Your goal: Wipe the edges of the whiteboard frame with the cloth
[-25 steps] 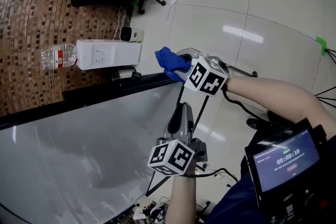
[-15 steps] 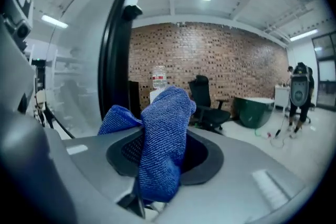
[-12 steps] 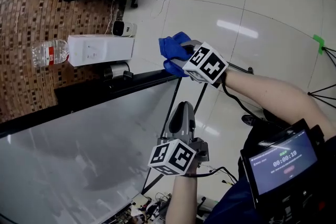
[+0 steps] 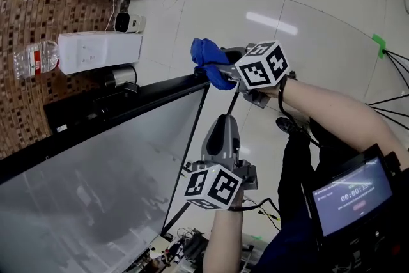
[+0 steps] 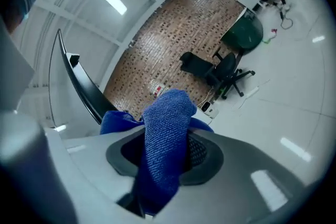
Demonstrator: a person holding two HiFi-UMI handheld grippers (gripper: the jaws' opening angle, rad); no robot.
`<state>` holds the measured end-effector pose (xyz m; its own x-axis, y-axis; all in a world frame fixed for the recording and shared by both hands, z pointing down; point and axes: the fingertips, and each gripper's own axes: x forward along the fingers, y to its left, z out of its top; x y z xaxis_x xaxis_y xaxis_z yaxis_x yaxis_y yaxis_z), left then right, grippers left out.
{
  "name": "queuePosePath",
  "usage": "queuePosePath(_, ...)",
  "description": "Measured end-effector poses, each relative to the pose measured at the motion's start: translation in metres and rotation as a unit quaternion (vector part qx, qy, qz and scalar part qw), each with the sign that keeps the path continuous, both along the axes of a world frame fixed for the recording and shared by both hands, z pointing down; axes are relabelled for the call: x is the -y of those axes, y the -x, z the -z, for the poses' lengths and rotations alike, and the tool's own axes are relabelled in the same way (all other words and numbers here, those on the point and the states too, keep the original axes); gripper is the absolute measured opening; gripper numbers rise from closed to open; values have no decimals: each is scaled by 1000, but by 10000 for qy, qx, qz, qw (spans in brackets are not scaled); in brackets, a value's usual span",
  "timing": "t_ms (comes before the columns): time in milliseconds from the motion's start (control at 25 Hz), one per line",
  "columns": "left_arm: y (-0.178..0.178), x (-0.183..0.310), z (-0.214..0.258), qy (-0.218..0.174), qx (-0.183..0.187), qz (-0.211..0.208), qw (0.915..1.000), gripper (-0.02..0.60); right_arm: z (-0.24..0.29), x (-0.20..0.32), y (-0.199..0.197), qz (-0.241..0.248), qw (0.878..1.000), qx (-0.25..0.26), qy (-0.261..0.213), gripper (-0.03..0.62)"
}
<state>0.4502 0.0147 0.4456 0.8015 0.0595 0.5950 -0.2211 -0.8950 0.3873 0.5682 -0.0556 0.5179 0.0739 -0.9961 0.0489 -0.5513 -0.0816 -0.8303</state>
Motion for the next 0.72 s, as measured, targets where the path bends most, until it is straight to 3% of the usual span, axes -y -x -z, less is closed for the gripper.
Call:
queuePosePath(280, -6, -22, -59, 179, -7, -421, 9990, 58, -42, -20, 2, -257, 9987, -198, 395, 135)
queuePosePath(400, -6, -21, -81, 17, -6, -638, 9980, 58, -54, -19, 3, -371, 9977, -241, 522, 135)
queuePosePath(520, -2, -31, -113, -157, 126, -789, 9967, 60, -79, -28, 6, -338, 9966, -352, 670, 135)
queuePosePath(720, -2, -35, -162, -110, 307, -804, 9962, 60, -135, -37, 20, -41, 9939, -424, 1022, 137)
